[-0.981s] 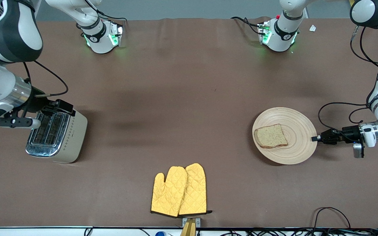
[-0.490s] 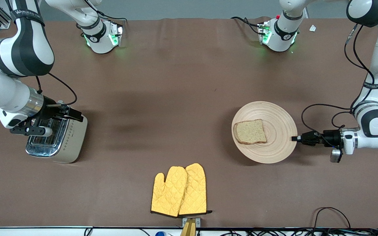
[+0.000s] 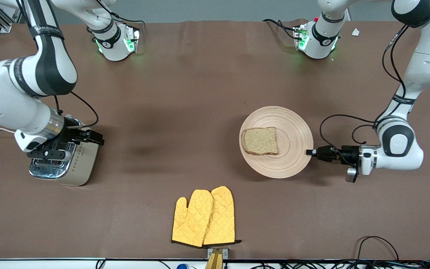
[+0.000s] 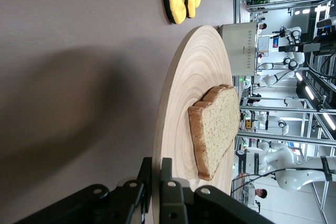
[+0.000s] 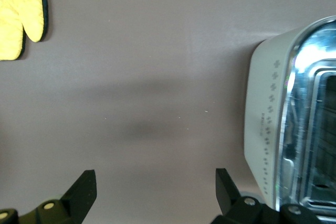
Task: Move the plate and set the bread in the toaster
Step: 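Slide the plate toward the table middle while the right gripper approaches, then lower the right gripper onto the bread while the left gripper releases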
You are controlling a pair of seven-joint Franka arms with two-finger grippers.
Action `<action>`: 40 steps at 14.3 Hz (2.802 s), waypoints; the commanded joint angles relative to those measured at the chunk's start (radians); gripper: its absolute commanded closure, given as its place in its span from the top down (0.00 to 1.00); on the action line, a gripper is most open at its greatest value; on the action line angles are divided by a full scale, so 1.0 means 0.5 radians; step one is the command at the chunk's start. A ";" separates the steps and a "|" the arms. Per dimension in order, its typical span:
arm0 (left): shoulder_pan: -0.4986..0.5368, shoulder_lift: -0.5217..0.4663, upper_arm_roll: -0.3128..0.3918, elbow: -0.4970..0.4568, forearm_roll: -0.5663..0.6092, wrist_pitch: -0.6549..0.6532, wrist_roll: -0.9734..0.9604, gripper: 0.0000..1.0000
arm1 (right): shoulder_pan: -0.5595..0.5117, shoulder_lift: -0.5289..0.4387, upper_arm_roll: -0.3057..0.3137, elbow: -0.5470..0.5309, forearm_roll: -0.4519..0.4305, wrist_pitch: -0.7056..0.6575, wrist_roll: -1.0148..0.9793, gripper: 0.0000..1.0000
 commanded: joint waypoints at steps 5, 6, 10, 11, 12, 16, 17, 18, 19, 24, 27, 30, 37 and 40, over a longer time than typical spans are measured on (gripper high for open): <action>0.041 -0.144 -0.356 -0.414 -0.150 0.578 -0.001 0.01 | 0.148 0.180 -0.006 -0.017 0.068 0.280 0.086 1.00; 0.038 -0.135 -0.408 -0.451 -0.177 0.680 0.002 0.01 | 0.184 0.202 -0.006 -0.017 0.068 0.314 0.126 1.00; -0.069 -0.092 -0.455 -0.485 -0.218 0.803 0.020 0.01 | 0.301 0.288 -0.006 -0.017 0.068 0.440 0.432 1.00; -0.115 -0.089 -0.455 -0.476 -0.218 0.803 0.020 0.00 | 0.362 0.294 -0.009 -0.014 0.068 0.446 0.564 1.00; -0.167 -0.086 -0.455 -0.470 -0.221 0.809 0.023 0.00 | 0.417 0.300 -0.009 -0.017 0.052 0.450 0.662 1.00; -0.348 -0.018 -0.452 -0.442 -0.420 0.978 0.109 0.00 | 0.626 0.328 -0.021 -0.033 -0.030 0.422 0.798 1.00; -0.391 0.012 -0.452 -0.439 -0.466 1.033 0.143 0.00 | 0.663 0.334 -0.018 -0.054 -0.076 0.422 0.856 1.00; -0.419 0.040 -0.452 -0.439 -0.500 1.079 0.185 0.00 | 0.712 0.334 -0.018 -0.057 -0.113 0.419 0.932 1.00; -0.437 0.073 -0.452 -0.439 -0.542 1.110 0.247 0.01 | 0.773 0.334 -0.018 -0.066 -0.129 0.416 0.964 1.00; -0.471 0.218 -0.452 -0.427 -0.769 1.125 0.541 0.02 | 0.948 0.407 -0.018 -0.088 -0.413 0.422 1.389 1.00; -0.493 0.261 -0.445 -0.414 -0.880 1.132 0.625 0.15 | 1.041 0.463 -0.015 -0.088 -0.543 0.425 1.531 0.95; -0.499 0.252 -0.442 -0.411 -0.957 1.138 0.618 0.70 | 1.074 0.503 -0.015 -0.085 -0.546 0.437 1.538 0.90; -0.373 0.099 -0.424 -0.326 -0.926 1.150 0.273 1.00 | 1.078 0.549 -0.015 -0.076 -0.546 0.446 1.553 0.70; -0.343 0.016 -0.347 -0.213 -0.768 1.147 -0.009 1.00 | 1.099 0.570 -0.012 -0.070 -0.543 0.456 1.556 0.70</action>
